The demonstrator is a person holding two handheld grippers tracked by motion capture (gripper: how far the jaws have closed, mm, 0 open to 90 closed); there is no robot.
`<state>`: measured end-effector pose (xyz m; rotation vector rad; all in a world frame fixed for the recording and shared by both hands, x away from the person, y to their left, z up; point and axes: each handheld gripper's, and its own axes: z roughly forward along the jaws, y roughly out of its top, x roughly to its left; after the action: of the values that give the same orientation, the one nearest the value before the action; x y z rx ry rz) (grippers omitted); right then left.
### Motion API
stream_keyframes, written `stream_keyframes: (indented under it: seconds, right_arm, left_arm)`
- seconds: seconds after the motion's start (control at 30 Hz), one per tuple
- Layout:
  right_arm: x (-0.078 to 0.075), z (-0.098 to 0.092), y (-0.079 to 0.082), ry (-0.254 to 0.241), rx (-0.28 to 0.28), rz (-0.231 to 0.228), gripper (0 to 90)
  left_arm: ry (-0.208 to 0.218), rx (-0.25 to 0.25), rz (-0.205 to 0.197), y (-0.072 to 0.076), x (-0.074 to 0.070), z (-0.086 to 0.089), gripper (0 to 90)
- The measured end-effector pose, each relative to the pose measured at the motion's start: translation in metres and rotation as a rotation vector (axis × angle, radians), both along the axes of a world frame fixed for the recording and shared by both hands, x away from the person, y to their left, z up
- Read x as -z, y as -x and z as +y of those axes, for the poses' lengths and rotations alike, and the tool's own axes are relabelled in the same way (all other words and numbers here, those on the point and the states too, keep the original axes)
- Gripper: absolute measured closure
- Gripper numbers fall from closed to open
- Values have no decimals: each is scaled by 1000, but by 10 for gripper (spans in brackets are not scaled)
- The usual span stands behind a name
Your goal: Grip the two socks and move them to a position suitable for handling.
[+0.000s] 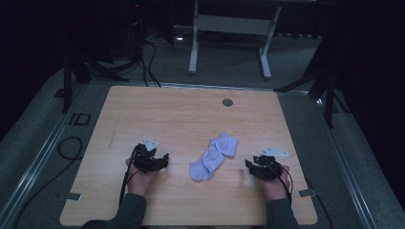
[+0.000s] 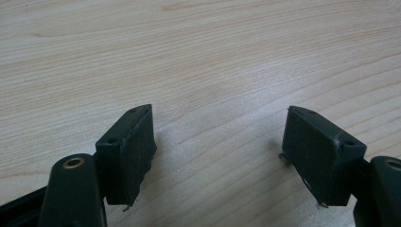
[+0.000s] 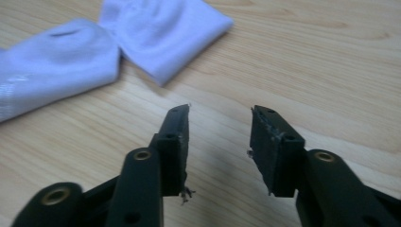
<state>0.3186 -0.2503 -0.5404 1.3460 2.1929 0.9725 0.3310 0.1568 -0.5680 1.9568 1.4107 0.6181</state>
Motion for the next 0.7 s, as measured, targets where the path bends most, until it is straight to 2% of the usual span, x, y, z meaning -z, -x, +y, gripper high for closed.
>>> stream_keyframes:
  seconds: [0.1,0.37,0.4,0.43,0.47,0.5,0.53,0.7]
  right_arm:
    - [-3,6,1,5,-37,0,673]
    - [-8,25,2,37,-112,-10,747]
    - [-9,29,2,36,-130,-7,794]
    - [-9,29,2,36,-130,-7,794]
    - [-10,35,2,33,-167,-2,845]
    - [-10,35,2,33,-167,-2,845]
    - [-10,41,3,34,-191,2,880]
    - [-7,56,3,45,-235,12,900]
  left_arm:
    - [0,0,0,0,0,0,261]
    - [1,-10,-1,1,0,0,293]
    - [3,-21,-8,3,-1,0,340]
    - [3,-21,-8,3,-1,0,377]
    - [3,-24,-3,4,-2,-2,414]
    - [3,-24,-3,4,-2,-2,438]
    - [3,-22,0,6,-3,-3,458]
    - [12,-14,11,7,-4,-4,519]
